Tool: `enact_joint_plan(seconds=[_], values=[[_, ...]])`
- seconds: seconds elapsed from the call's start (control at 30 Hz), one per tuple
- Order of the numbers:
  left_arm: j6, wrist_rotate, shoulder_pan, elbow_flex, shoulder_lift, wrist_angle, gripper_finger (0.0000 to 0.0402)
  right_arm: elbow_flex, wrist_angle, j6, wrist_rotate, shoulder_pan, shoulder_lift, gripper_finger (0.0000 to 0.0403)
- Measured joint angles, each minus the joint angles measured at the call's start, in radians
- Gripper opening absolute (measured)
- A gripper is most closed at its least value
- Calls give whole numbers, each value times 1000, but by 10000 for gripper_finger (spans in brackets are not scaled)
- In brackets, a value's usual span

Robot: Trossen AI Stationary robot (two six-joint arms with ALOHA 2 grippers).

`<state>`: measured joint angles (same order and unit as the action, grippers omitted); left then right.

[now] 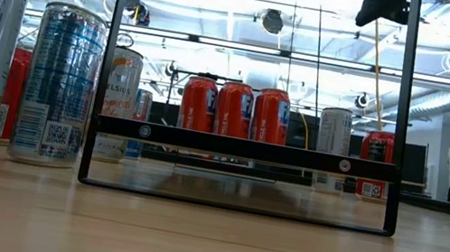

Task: Place canned beverage on shelf
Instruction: Put the top right red soda can on the shelf

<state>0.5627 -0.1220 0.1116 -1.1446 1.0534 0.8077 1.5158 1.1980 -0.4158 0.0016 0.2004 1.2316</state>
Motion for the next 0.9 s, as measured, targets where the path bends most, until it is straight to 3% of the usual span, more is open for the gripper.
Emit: enact_joint_plan(seconds=[0.23, 0.37, 0.67, 0.9], values=[[266, -92, 0, 0, 4, 51, 118, 0, 18, 124, -1, -6, 0, 0], [321, -197, 0, 0, 15, 37, 118, 0, 19, 172, -1, -6, 0, 0], [426, -272, -1, -1, 42, 51, 118, 0, -20, 295, -4, -6, 0, 0], [427, -288, 0, -1, 90, 82, 118, 0, 5, 241, -53, -6, 0, 0]])
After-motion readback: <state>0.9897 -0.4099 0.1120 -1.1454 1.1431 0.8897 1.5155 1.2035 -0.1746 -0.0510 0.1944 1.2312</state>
